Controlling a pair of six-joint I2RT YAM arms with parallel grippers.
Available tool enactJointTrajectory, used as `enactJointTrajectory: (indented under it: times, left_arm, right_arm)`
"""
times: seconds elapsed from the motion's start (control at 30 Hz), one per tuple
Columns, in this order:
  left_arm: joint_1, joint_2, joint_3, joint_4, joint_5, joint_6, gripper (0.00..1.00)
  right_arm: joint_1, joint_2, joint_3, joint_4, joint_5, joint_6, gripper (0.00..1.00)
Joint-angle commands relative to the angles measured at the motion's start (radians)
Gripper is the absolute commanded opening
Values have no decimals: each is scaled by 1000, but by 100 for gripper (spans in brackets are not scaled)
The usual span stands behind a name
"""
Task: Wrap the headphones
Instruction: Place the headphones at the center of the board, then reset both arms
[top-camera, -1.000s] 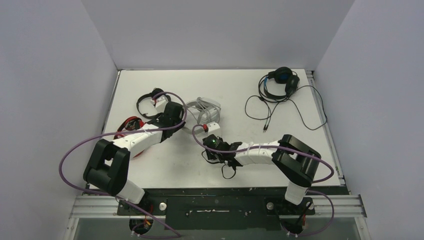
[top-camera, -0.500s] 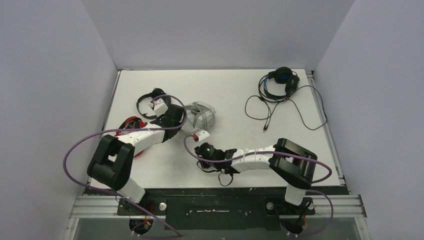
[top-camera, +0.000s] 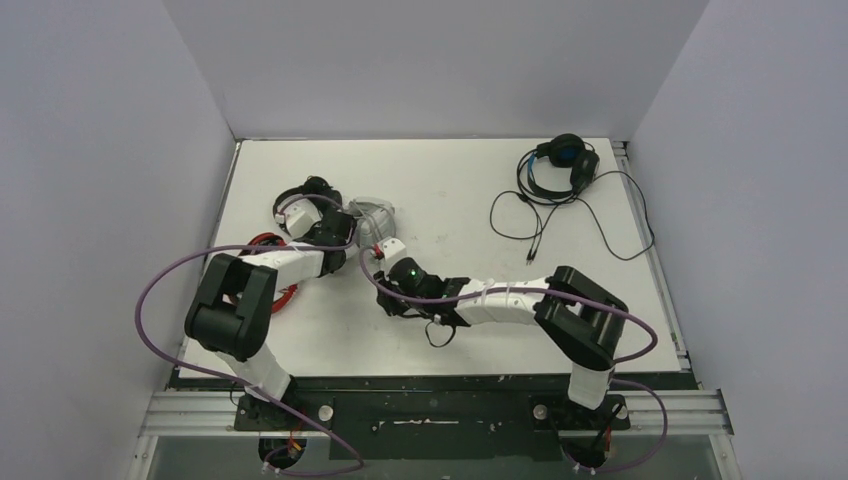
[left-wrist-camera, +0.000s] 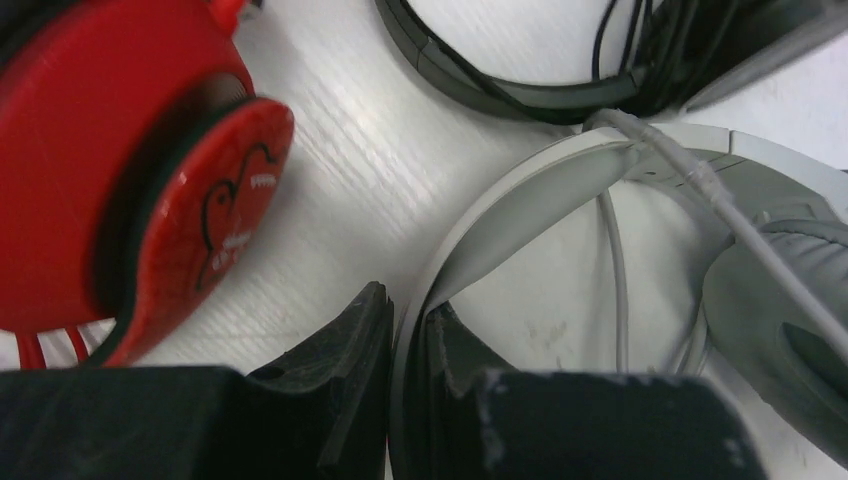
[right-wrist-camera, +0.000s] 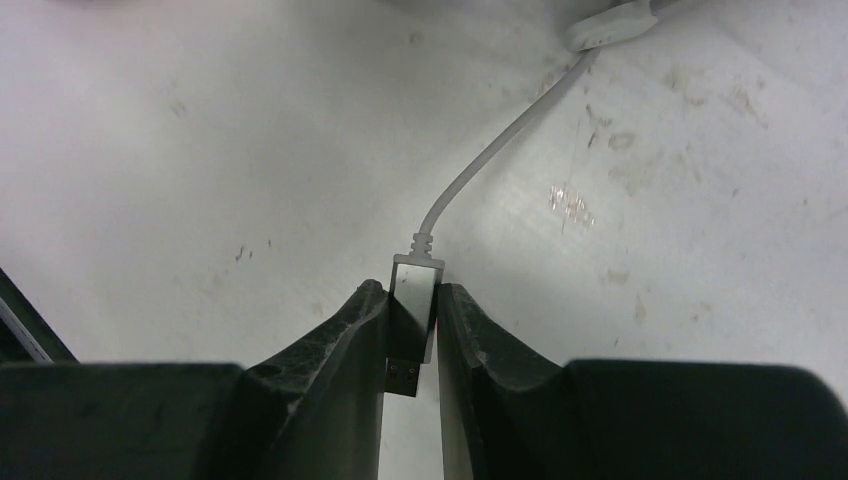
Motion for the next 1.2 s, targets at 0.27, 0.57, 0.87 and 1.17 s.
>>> enactJointTrajectory:
  times: [0.27, 0.57, 0.87, 1.17]
  left_arm:
    - [93, 81, 6, 363, -238, 211, 0]
    - [97, 36, -58, 466, -149, 289, 18]
    - [96, -56, -31, 342, -90, 244, 56]
    - [75, -282, -47, 206, 81, 307, 81]
  right_arm:
    - [-60, 232, 233, 218, -346, 11, 2]
    - [-104, 310, 257, 368, -436, 108, 4]
    - [-135, 232, 224, 309, -382, 109, 52]
    - [-186, -19, -3, 321, -324, 94, 73]
